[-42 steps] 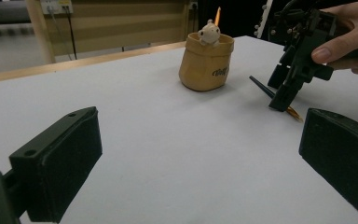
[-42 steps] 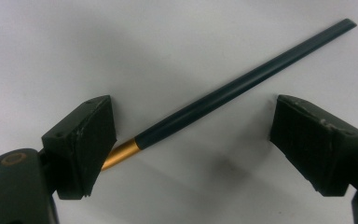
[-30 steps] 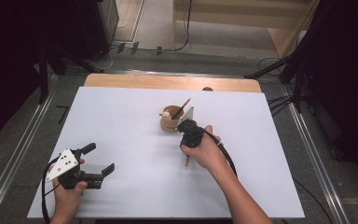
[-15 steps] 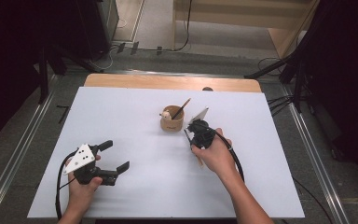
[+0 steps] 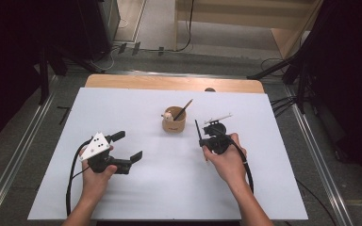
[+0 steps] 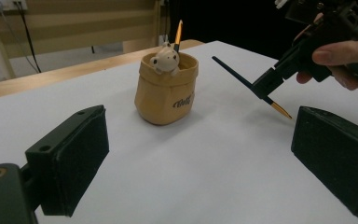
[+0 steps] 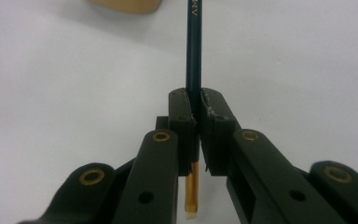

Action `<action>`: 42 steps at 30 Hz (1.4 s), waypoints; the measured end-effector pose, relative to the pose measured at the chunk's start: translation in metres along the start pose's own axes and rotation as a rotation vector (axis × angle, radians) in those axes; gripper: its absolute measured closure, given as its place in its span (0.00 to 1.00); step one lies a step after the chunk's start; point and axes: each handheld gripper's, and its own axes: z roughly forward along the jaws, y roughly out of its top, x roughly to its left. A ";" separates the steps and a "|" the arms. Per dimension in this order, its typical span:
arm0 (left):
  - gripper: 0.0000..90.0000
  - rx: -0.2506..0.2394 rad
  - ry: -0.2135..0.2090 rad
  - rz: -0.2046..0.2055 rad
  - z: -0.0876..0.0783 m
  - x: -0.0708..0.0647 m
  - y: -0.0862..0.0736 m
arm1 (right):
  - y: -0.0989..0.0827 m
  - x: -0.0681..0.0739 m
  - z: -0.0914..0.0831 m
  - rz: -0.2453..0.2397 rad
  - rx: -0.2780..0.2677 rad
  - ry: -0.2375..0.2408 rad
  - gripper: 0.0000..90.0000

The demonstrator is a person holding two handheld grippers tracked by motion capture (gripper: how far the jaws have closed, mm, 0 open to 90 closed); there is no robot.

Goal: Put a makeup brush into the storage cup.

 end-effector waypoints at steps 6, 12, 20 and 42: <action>0.05 -0.011 -0.016 0.009 0.011 -0.001 0.015 | -0.014 0.003 -0.005 -0.005 -0.163 0.005 0.94; 0.05 -0.013 -0.029 0.010 0.021 -0.002 0.026 | -0.028 0.005 -0.011 -0.019 -0.346 -0.011 0.94; 0.05 0.018 -0.052 0.006 0.027 -0.001 0.029 | -0.038 0.010 -0.018 -0.110 -0.485 -0.019 0.94; 0.23 0.051 -0.063 -0.002 0.033 -0.009 0.032 | -0.051 0.036 -0.010 -0.498 -0.609 -0.152 0.94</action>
